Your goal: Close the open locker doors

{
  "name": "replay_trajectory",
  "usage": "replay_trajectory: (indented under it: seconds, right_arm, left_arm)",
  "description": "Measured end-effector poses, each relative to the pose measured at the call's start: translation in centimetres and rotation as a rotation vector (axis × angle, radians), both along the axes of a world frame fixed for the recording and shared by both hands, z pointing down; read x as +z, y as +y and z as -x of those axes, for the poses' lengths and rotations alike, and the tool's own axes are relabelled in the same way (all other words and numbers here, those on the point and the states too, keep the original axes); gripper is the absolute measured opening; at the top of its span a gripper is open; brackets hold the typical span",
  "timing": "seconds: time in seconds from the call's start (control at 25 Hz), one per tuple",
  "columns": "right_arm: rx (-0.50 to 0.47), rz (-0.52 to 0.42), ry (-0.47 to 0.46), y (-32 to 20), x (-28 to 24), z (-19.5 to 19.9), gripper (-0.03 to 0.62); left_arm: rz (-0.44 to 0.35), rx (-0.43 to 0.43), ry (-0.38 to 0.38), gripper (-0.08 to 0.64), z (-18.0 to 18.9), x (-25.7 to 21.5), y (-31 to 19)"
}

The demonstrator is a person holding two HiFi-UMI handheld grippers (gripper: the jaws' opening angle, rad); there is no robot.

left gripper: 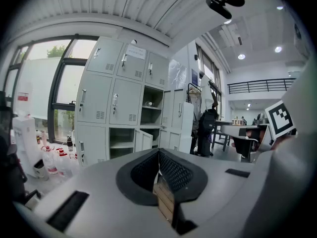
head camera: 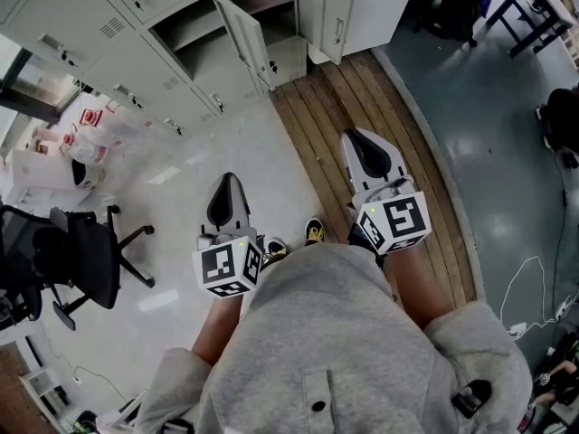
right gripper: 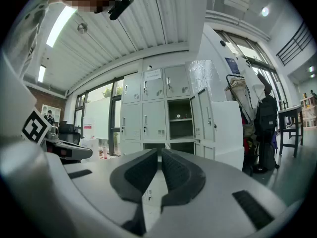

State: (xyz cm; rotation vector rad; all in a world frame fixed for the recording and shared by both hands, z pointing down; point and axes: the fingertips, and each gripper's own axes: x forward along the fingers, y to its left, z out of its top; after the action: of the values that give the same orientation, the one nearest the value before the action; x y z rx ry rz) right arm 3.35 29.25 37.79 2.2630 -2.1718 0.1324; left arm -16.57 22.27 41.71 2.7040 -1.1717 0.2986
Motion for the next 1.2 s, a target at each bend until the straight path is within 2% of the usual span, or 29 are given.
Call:
replay_trajectory:
  seconds: [0.32,0.68,0.92,1.12,1.2]
  right_arm:
    - [-0.014,-0.004,0.015,-1.1,0.1,0.1,0.044]
    - [-0.017,-0.035,-0.032,-1.2,0.1,-1.8,0.043]
    - [-0.071,-0.042,-0.049,-0.6,0.3,-2.0,0.043]
    - [-0.154,-0.108,-0.105,0.0,-0.4,-1.5,0.043]
    - [-0.174,-0.108,-0.118,-0.2,-0.3,-1.2,0.043]
  left_arm:
    - [-0.018,-0.013,0.004,0.011,-0.3,-0.3,-0.8]
    - [-0.020,-0.018,0.005,0.011,-1.9,0.0,-1.1]
    - [-0.015,-0.025,0.006,0.012,-2.8,-0.1,-0.6]
    - [-0.018,-0.022,0.001,0.012,-3.2,0.1,-0.6]
    - [-0.020,-0.022,-0.005,0.011,-3.2,0.2,-0.9]
